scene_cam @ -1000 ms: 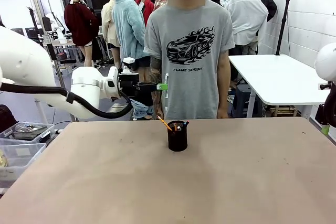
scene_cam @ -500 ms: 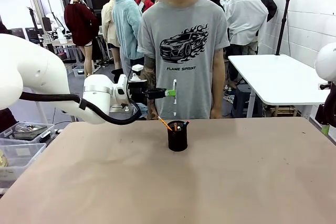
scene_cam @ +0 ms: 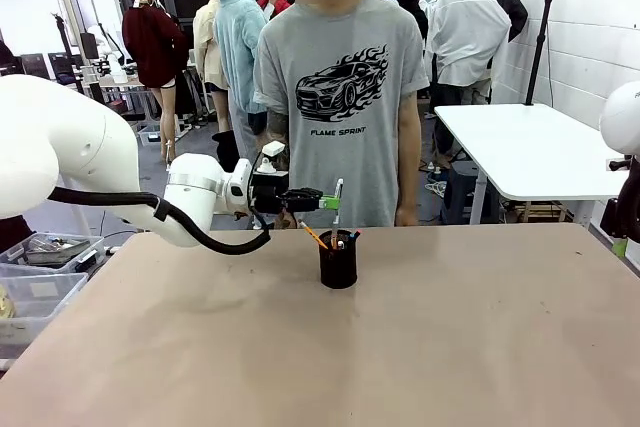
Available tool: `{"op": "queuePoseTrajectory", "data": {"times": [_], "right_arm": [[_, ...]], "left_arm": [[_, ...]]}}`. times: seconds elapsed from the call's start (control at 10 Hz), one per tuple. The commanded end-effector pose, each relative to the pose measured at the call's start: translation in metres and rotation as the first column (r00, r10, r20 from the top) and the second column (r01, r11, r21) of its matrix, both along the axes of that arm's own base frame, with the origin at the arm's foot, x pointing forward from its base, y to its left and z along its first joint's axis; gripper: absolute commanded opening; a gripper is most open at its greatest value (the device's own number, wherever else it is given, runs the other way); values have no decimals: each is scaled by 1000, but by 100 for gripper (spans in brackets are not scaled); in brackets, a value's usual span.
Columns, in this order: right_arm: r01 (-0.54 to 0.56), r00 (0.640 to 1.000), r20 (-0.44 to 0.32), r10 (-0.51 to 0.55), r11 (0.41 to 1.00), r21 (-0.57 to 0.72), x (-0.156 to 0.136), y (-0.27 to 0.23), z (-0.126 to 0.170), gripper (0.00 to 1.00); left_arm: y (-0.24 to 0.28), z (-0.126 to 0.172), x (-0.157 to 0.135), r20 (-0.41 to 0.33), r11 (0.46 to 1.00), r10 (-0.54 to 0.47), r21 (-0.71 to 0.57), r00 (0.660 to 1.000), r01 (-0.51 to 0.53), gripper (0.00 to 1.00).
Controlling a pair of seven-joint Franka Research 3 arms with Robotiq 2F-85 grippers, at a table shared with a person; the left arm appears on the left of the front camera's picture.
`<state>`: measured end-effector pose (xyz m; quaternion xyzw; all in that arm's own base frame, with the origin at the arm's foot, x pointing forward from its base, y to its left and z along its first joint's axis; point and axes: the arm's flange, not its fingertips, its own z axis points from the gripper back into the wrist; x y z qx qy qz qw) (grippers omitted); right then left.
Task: Place the pens into the pen holder.
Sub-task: Pick up a writing instrument from the table and place it into the Pen holder.
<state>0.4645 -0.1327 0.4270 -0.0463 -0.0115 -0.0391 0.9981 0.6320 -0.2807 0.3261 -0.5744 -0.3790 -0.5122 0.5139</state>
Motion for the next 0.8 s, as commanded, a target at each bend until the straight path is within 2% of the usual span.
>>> {"op": "queuePoseTrajectory", "data": {"times": [0.0,0.1,0.2,0.4,0.7], "right_arm": [[14,1000,-7,-14,1000,-3,0,1,1,100],[14,1000,-7,-14,1000,-3,0,1,1,100],[14,1000,-7,-14,1000,-3,0,1,1,100],[14,1000,-7,-14,1000,-3,0,1,1,100],[14,1000,-7,-14,1000,-3,0,1,1,100]], "left_arm": [[5,-5,7,42,1000,-2,23,999,1,0],[6,-6,6,47,999,-4,33,999,2,0],[7,-4,5,51,999,-3,33,999,1,15],[9,3,4,76,1000,2,27,997,-4,55],[16,18,0,109,1000,19,-11,994,-18,55]]}}
